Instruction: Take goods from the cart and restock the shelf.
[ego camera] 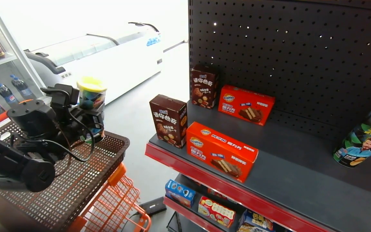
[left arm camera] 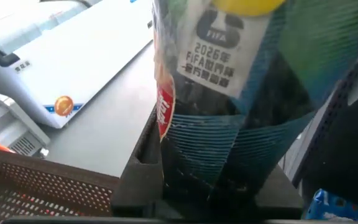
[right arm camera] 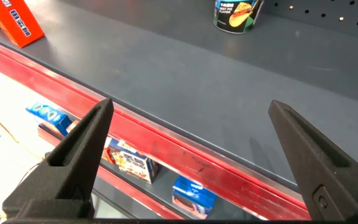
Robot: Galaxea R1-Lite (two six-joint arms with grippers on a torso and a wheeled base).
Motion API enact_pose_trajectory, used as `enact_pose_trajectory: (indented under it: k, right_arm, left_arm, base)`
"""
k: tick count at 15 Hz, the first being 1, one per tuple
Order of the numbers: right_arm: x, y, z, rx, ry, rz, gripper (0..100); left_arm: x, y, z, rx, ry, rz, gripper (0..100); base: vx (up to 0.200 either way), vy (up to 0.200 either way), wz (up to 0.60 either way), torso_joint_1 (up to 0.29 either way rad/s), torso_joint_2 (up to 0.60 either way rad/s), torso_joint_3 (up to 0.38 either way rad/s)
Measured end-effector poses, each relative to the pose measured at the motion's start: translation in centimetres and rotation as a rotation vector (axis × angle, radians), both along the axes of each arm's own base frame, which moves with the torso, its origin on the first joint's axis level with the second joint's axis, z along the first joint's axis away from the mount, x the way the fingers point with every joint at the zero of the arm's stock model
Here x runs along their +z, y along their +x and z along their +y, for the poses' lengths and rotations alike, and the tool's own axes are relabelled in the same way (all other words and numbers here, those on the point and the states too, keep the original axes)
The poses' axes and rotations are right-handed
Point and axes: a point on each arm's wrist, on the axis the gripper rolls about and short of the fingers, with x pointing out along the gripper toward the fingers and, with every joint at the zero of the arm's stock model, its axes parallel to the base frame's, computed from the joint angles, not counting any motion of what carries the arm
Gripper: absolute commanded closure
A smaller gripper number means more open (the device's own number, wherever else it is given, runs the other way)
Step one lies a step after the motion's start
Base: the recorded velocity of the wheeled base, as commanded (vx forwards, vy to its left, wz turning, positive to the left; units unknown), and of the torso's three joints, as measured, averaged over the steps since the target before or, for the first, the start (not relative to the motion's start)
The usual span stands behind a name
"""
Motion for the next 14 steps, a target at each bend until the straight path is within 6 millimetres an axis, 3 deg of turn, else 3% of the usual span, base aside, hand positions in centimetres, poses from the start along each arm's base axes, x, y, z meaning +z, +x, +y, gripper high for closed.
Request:
enact_pose_trajectory:
  k: [8, 14]
  right_arm:
    - [0.0, 0.0, 0.0, 0.000, 0.000, 0.000, 0]
    - [0.0, 0.0, 0.0, 0.001, 0.000, 0.000, 0]
  left_arm:
    - [3.1, -7.5, -2.3, -0.152, -0.022, 0.070, 100]
    - [5.8, -16.8, -3.7, -0.324, -0.021, 0.374, 100]
  base:
    - [0.000, 0.000, 0.00, 0.000, 0.00, 0.000]
    - [0.000, 0.000, 0.00, 0.000, 0.00, 0.000]
